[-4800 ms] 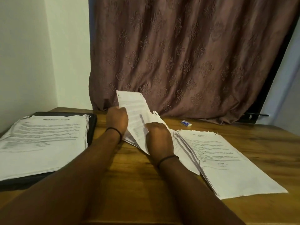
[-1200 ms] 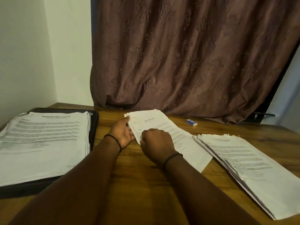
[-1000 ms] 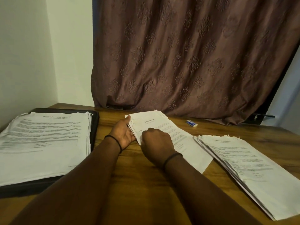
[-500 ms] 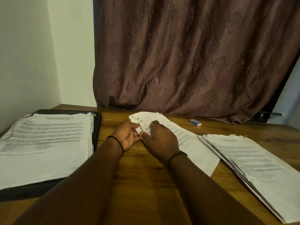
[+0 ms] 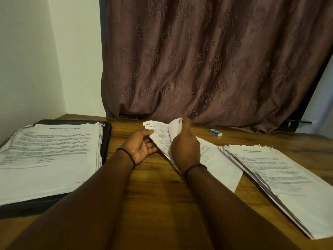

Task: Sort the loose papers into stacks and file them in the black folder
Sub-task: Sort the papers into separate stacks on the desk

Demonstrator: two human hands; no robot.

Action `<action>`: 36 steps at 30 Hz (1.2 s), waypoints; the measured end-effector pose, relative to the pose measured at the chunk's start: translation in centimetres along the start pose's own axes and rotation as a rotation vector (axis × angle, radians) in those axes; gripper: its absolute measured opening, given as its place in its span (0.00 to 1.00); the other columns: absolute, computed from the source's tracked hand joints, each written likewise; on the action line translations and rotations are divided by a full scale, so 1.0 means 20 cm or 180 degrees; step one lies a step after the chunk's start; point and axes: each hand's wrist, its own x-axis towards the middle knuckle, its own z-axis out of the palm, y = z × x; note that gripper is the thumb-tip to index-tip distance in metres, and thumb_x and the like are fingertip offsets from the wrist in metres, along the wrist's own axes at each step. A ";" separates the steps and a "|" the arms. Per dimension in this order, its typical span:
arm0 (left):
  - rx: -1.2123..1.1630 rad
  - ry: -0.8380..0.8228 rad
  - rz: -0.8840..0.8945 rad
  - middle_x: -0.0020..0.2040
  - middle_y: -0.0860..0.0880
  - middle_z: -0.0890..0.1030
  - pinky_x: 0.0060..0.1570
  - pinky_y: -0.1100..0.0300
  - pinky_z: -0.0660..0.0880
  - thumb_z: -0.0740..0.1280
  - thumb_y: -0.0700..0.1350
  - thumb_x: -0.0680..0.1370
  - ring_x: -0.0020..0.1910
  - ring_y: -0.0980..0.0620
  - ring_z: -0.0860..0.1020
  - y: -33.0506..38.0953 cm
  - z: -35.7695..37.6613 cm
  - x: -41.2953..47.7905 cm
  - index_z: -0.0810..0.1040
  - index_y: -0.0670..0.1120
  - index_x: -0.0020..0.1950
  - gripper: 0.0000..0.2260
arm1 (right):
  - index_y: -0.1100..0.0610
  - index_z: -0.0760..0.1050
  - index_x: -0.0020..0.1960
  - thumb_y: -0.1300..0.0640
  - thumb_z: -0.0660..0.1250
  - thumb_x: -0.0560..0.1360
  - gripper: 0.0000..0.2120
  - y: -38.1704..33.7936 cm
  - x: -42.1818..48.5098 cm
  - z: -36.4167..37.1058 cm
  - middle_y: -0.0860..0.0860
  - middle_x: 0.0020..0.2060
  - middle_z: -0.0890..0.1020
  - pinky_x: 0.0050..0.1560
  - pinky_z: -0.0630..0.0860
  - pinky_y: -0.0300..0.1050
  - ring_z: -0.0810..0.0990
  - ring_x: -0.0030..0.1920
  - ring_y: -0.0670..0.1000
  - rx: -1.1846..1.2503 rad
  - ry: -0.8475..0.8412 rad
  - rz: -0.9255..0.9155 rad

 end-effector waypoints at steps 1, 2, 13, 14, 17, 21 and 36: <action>-0.0006 0.0009 0.0000 0.56 0.41 0.81 0.52 0.46 0.78 0.61 0.39 0.80 0.53 0.43 0.80 0.00 0.00 0.00 0.74 0.40 0.65 0.13 | 0.49 0.58 0.77 0.63 0.64 0.79 0.29 0.00 0.00 0.00 0.52 0.55 0.82 0.54 0.78 0.48 0.81 0.51 0.54 0.0008 0.0029 -0.0133; -0.0026 0.0018 -0.0008 0.56 0.41 0.81 0.51 0.46 0.78 0.61 0.40 0.80 0.53 0.42 0.80 0.00 0.00 0.00 0.74 0.40 0.66 0.14 | 0.49 0.64 0.75 0.63 0.63 0.79 0.26 0.01 0.00 0.00 0.51 0.56 0.82 0.55 0.77 0.47 0.81 0.53 0.53 0.0018 0.0071 -0.0324; -0.0128 -0.0141 -0.0030 0.57 0.41 0.82 0.48 0.44 0.76 0.55 0.68 0.77 0.55 0.41 0.80 0.01 -0.02 0.02 0.75 0.44 0.60 0.29 | 0.54 0.81 0.45 0.47 0.57 0.82 0.18 0.02 -0.01 0.05 0.51 0.40 0.82 0.39 0.70 0.44 0.76 0.38 0.48 -0.0247 -0.0691 -0.0686; -0.0123 -0.0143 -0.0040 0.57 0.41 0.81 0.49 0.44 0.76 0.56 0.68 0.77 0.55 0.41 0.80 0.01 -0.02 0.02 0.75 0.44 0.60 0.29 | 0.54 0.80 0.43 0.49 0.56 0.82 0.18 0.02 -0.01 0.05 0.51 0.37 0.81 0.38 0.70 0.45 0.75 0.37 0.48 -0.0253 -0.0655 -0.0634; -0.0081 -0.0158 -0.0071 0.59 0.40 0.81 0.50 0.43 0.76 0.60 0.65 0.78 0.56 0.40 0.79 0.01 -0.02 0.01 0.75 0.44 0.60 0.26 | 0.55 0.80 0.38 0.52 0.59 0.80 0.17 0.01 0.01 0.04 0.51 0.32 0.79 0.38 0.74 0.48 0.75 0.34 0.50 -0.0170 -0.0456 -0.0454; -0.0007 -0.0134 -0.0048 0.57 0.40 0.82 0.51 0.43 0.78 0.64 0.57 0.78 0.56 0.40 0.80 0.01 -0.01 0.01 0.77 0.44 0.60 0.18 | 0.54 0.83 0.41 0.50 0.65 0.78 0.13 0.01 0.01 0.03 0.49 0.36 0.84 0.43 0.78 0.46 0.79 0.38 0.49 0.0068 -0.0361 -0.0312; 0.0069 0.0105 -0.0058 0.55 0.40 0.81 0.51 0.42 0.75 0.52 0.41 0.84 0.55 0.41 0.80 0.00 -0.01 0.02 0.72 0.40 0.64 0.14 | 0.51 0.74 0.55 0.60 0.64 0.79 0.07 0.05 0.00 0.01 0.48 0.46 0.79 0.49 0.76 0.45 0.77 0.44 0.46 0.1030 -0.0063 0.0198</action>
